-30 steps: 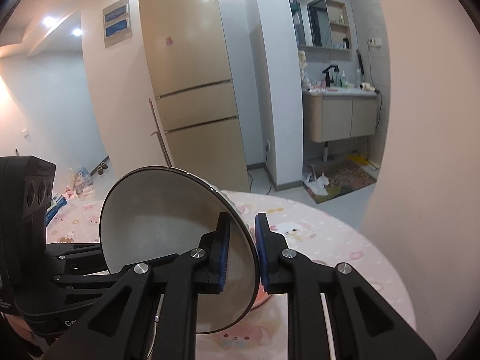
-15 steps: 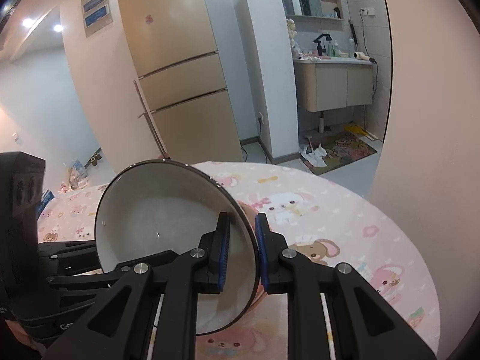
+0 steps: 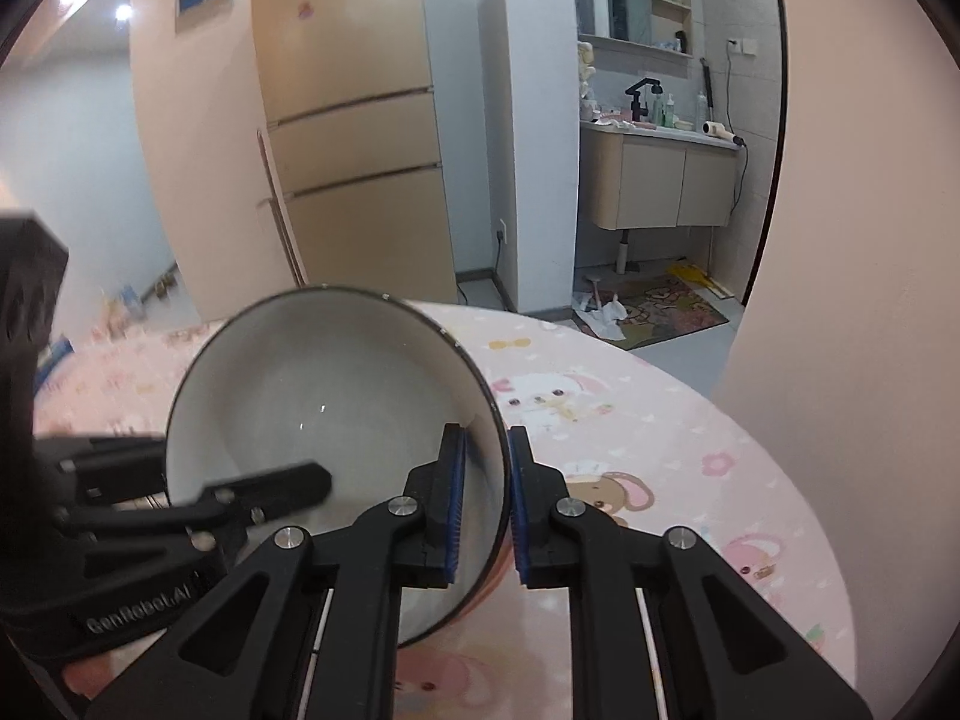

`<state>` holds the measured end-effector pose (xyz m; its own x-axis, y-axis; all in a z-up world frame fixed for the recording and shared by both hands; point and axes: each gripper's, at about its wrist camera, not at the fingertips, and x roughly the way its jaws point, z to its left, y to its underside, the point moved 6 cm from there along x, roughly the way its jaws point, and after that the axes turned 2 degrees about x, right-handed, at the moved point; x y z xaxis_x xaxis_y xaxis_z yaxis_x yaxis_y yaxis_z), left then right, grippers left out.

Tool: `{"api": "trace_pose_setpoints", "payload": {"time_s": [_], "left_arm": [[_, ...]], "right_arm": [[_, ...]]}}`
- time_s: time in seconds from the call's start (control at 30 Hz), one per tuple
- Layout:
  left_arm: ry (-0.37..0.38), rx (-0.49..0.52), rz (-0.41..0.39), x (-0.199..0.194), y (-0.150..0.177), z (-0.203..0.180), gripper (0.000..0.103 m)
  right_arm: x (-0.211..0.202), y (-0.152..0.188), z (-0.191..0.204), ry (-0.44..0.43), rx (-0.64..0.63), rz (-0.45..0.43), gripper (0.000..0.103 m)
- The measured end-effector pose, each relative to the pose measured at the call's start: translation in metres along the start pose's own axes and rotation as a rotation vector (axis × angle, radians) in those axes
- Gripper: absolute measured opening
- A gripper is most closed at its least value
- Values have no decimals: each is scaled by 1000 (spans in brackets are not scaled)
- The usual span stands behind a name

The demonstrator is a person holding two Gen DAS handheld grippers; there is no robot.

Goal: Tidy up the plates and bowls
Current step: 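Lift the white bowl with both grippers and carry it over the pink bowls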

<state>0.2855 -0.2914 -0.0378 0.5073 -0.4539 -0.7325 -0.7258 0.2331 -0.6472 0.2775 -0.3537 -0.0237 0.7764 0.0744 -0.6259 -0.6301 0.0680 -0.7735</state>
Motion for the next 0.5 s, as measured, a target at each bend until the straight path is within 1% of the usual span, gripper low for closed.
{"api": "trace_pose_setpoints", "payload": {"time_s": [0.17,0.23,0.3,0.37,0.43,0.5], "left_arm": [[-11,-9,10,1,-1,1,23],[-30,11,14,3,-1,-1,25],[-60,39,14,5,-2,-5,26],[-78,40,21,5,-1,-7,26],[-99,62,19,5,0,-8,26],[-89,45,15,5,0,-7,26]], "right_arm": [[1,1,-7,-34,30,14,10],[1,0,-10,-25,28,20,9],[1,0,-12,7,24,21,7],[0,-1,-13,-2,32,16,7],[0,-1,-13,-10,37,19,7],[-3,-2,-14,-14,41,15,6]]}}
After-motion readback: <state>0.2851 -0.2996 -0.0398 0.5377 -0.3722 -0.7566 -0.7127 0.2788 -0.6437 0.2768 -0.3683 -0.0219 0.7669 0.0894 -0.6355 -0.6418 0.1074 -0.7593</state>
